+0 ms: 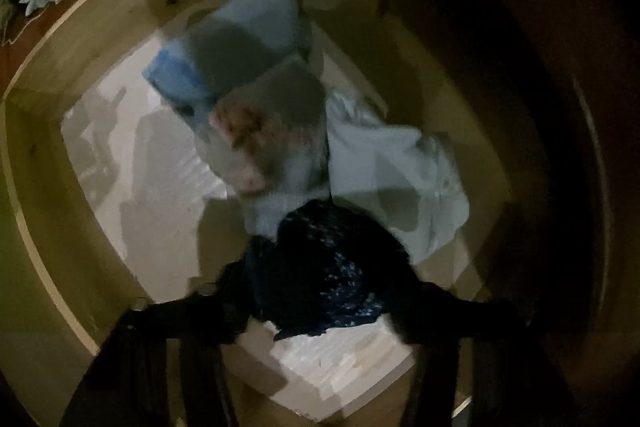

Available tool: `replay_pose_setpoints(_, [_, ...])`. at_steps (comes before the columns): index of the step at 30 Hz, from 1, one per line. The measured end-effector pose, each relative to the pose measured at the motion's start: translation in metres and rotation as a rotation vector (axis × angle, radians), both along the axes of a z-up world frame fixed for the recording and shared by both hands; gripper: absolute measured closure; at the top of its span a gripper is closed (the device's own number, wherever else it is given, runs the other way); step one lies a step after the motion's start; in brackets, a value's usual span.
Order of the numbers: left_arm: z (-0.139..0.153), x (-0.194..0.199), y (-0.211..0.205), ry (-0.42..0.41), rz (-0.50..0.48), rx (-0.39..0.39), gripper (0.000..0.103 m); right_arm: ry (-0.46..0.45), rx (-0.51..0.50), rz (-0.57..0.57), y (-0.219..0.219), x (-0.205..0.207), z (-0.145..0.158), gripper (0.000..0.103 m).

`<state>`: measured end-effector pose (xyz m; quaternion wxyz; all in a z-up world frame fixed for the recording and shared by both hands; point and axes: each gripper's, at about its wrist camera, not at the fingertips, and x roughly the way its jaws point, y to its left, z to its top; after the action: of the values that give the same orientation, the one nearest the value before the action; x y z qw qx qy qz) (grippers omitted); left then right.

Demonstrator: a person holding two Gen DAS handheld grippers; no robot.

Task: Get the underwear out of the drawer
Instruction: 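Grasp the dark blue sparkly cloth with the right tool while the left tool lowers into the drawer, then reach the left tool down and grasp the pink floral panties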

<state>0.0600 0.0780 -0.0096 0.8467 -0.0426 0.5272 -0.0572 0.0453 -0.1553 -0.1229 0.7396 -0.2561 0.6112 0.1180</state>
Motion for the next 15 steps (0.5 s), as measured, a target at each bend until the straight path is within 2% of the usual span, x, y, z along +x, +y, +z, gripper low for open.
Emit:
replay_pose_setpoints(2, [-0.001,0.001,-0.001,0.004,-0.006,0.005,0.046,0.063,0.068,-0.057,-0.012,0.0,-0.002,0.069])
replay_pose_setpoints(4, [-0.001,0.0,-0.003,0.005,-0.012,0.01,0.046,0.084,0.085,-0.073,-0.021,-0.003,-0.003,0.072])
replay_pose_setpoints(8, [-0.002,-0.001,-0.006,0.003,-0.025,0.026,0.046,0.142,0.135,-0.115,-0.038,-0.001,0.003,0.073])
replay_pose_setpoints(15, [-0.006,-0.001,-0.012,0.01,-0.039,0.044,0.046,0.2,0.16,-0.186,-0.054,-0.009,0.0,0.074])
